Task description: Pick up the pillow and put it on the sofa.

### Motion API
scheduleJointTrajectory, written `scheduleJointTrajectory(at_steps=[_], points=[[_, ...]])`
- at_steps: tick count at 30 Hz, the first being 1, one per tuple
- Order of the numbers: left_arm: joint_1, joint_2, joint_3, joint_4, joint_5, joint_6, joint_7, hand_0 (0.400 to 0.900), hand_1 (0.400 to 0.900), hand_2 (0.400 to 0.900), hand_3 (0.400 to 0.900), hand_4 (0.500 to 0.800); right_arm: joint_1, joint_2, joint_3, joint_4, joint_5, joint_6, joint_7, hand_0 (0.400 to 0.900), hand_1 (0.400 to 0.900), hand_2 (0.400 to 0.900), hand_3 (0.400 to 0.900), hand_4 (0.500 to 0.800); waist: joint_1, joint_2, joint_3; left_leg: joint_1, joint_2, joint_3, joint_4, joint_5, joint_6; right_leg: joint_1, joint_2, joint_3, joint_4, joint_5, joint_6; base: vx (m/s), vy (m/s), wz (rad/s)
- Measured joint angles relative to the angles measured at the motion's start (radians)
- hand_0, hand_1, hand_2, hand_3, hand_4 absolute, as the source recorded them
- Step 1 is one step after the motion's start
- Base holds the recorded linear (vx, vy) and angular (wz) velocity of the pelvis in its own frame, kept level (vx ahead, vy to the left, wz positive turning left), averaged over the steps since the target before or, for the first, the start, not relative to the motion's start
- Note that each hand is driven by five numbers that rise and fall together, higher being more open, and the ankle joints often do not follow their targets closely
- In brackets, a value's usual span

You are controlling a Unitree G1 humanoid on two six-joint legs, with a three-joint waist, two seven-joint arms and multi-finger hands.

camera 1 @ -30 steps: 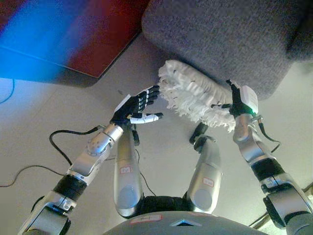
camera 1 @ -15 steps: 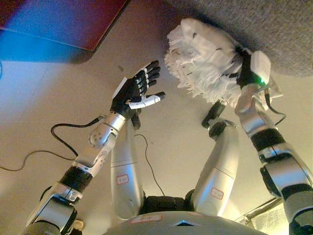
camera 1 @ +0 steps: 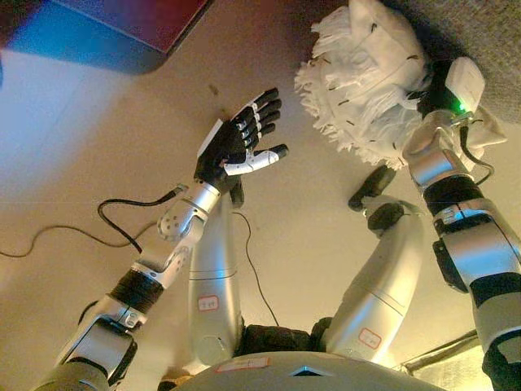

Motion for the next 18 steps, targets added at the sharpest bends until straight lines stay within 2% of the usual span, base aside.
scheduleJointTrajectory(at_steps=[1,2,5,10,15,18], points=[[0.007,-0.002,0.001,0.001,-0.005,0.001,0.006,0.9,0.9,0.9,0.9,0.8,0.0,0.002,-0.009,-0.001,-0.001,0.002,-0.005,0.4,0.4,0.4,0.4,0.5,0.004,0.005,0.001,-0.007,0.0,-0.037,0.145,-0.046,0.038,0.001,-0.006,-0.012,0.004,0.001,-0.001,0.0,0.0,0.0],[0.03,-0.003,0.001,0.004,-0.007,0.004,0.009,0.9,0.9,0.9,0.9,0.8,-0.002,0.009,-0.006,-0.008,-0.001,0.001,-0.017,0.4,0.4,0.4,0.4,0.5,0.004,0.01,-0.001,0.022,0.004,-0.044,0.158,-0.11,0.0,0.006,-0.006,-0.019,0.009,0.004,-0.001,0.0,0.0,0.0],[0.031,-0.029,-0.008,0.007,-0.006,0.017,0.035,0.9,0.9,0.9,0.9,0.8,0.013,0.013,-0.006,-0.01,-0.001,-0.008,-0.046,0.4,0.4,0.4,0.4,0.5,0.003,0.016,0.0,0.032,0.01,-0.033,0.137,-0.093,0.014,0.028,-0.004,-0.022,-0.015,0.016,-0.01,-0.02,-0.01,-0.05],[0.045,-0.05,-0.004,0.034,-0.006,0.017,0.101,0.9,0.9,0.9,0.9,0.8,0.086,0.063,-0.007,-0.03,0.003,-0.02,-0.077,0.4,0.4,0.4,0.4,0.5,0.006,0.015,0.001,0.193,0.019,0.005,-0.013,-0.058,0.017,0.203,0.004,-0.093,-0.169,0.06,0.0,0.01,-0.033,-0.05],[0.091,-0.067,0.056,0.026,-0.004,0.021,0.129,0.9,0.9,0.9,0.9,0.8,0.295,0.106,-0.028,-0.207,0.021,-0.036,-0.083,0.4,0.4,0.4,0.4,0.5,0.007,0.013,0.002,0.432,0.02,0.025,-0.189,-0.013,-0.007,0.457,0.032,-0.176,-0.345,0.098,0.011,0.05,-0.06,-0.01],[0.115,-0.067,0.088,0.018,-0.004,0.041,0.147,0.9,0.9,0.9,0.9,0.8,0.446,0.117,-0.035,-0.369,0.015,-0.039,-0.104,0.4,0.4,0.4,0.4,0.5,0.004,0.01,0.002,0.562,0.021,0.027,-0.27,-0.004,-0.017,0.597,0.045,-0.22,-0.42,0.101,0.015,0.03,-0.042,0.0]])
